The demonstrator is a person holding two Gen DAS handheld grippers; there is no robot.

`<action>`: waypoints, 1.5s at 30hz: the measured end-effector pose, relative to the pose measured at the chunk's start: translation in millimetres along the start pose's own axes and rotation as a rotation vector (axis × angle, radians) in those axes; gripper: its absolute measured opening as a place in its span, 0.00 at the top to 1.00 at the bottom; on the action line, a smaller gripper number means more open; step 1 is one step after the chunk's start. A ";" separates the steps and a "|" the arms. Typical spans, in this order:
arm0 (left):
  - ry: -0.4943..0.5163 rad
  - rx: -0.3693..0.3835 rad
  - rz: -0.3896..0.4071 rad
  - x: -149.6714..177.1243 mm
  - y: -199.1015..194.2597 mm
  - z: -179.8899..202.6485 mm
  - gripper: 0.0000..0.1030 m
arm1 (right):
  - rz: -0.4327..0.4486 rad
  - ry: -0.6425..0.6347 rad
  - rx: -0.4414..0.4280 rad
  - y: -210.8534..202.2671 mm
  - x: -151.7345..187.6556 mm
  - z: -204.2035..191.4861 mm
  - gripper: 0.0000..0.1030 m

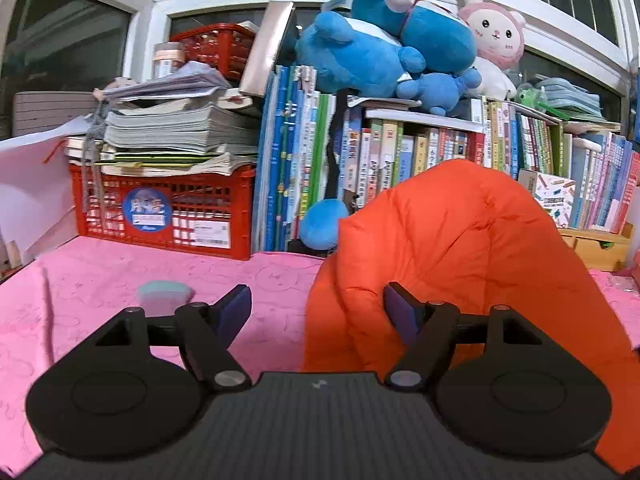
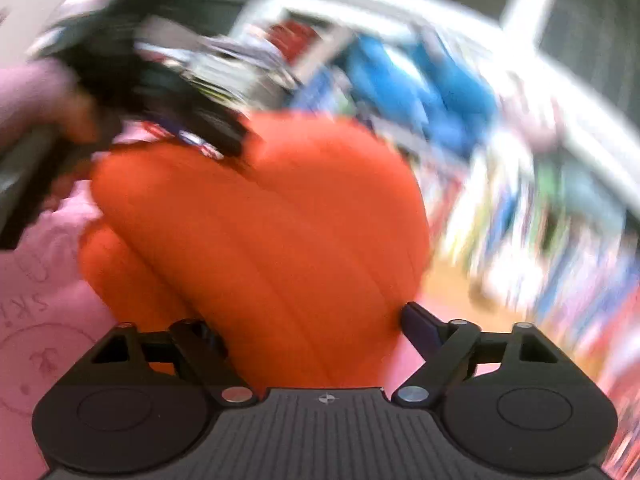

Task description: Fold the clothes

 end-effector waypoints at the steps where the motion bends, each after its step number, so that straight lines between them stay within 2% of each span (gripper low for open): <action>1: -0.002 -0.011 -0.002 3.8 -1.6 -0.4 0.27 | -0.048 0.089 -0.028 3.4 2.2 14.3 0.33; 3: -0.004 -0.037 -0.023 12.9 -2.8 -2.5 0.26 | -0.134 0.287 -0.072 12.5 9.9 42.8 0.49; 5: -0.003 -0.078 -0.075 25.8 -4.5 -7.8 0.26 | -0.169 0.408 -0.090 17.6 16.1 59.5 0.53; 7: -0.027 -0.107 -0.138 39.0 -6.9 -18.3 0.30 | -0.190 0.499 -0.104 20.9 22.8 71.9 0.56; 8: -0.051 -0.119 -0.147 42.1 -11.4 -24.8 0.32 | -0.181 0.507 -0.107 17.7 24.8 73.5 0.57; 11: -0.089 -0.168 -0.035 23.7 -43.7 -36.8 0.32 | -0.168 0.477 -0.102 18.4 20.3 68.3 0.58; 13: -0.106 -0.113 0.117 -7.5 -71.5 -33.6 0.32 | -0.165 0.461 -0.099 17.8 17.7 64.6 0.58; 15: -0.069 -0.010 0.251 -42.5 -90.4 -17.9 0.26 | -0.165 0.462 -0.098 18.9 16.9 63.9 0.58; 17: -0.004 0.115 0.323 -73.7 -94.1 7.0 0.25 | -0.165 0.456 -0.092 16.9 18.0 64.8 0.58; 19: 0.077 0.213 0.343 -99.5 -81.8 39.2 0.24 | -0.165 0.449 -0.086 15.0 19.0 65.5 0.58; 21: 0.194 0.221 0.324 -117.3 -58.6 75.9 0.24 | -0.165 0.437 -0.078 15.5 18.2 63.7 0.57; 23: 0.313 0.167 0.269 -122.0 -28.2 109.3 0.25 | -0.165 0.425 -0.070 15.9 17.4 61.9 0.57; 25: 0.381 0.131 0.156 -107.9 5.0 126.7 0.25 | -0.167 0.438 -0.072 15.0 18.5 63.9 0.56; 27: 0.404 0.080 0.073 -83.9 28.1 123.1 0.25 | -0.172 0.457 -0.081 15.0 19.4 67.4 0.55; 29: 0.389 0.021 0.043 -59.9 39.1 109.6 0.25 | -0.184 0.478 -0.106 17.0 20.1 71.2 0.55; 31: 0.326 -0.024 0.018 -38.5 41.2 91.5 0.25 | -0.201 0.501 -0.141 19.7 21.3 75.1 0.55; 36: 0.217 -0.066 -0.008 -9.9 27.7 71.1 0.24 | -0.242 0.613 -0.223 25.9 26.4 91.5 0.54; 41: 0.118 -0.043 0.002 3.2 32.5 64.2 0.23 | -0.264 0.714 -0.269 26.8 32.1 105.4 0.55; 45: 0.107 -0.025 -0.013 -1.2 31.9 61.0 0.23 | -0.266 0.721 -0.270 28.5 32.6 107.3 0.56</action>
Point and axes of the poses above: each gripper's, at about its wrist camera, not at the fingertips, and y roughly the way its jaws point, z to its right, x to its underside, the point moved 1 cm from there along y, roughly the way its jaws point, and after that the axes turned 12 degrees about y, right-handed, at the moved point
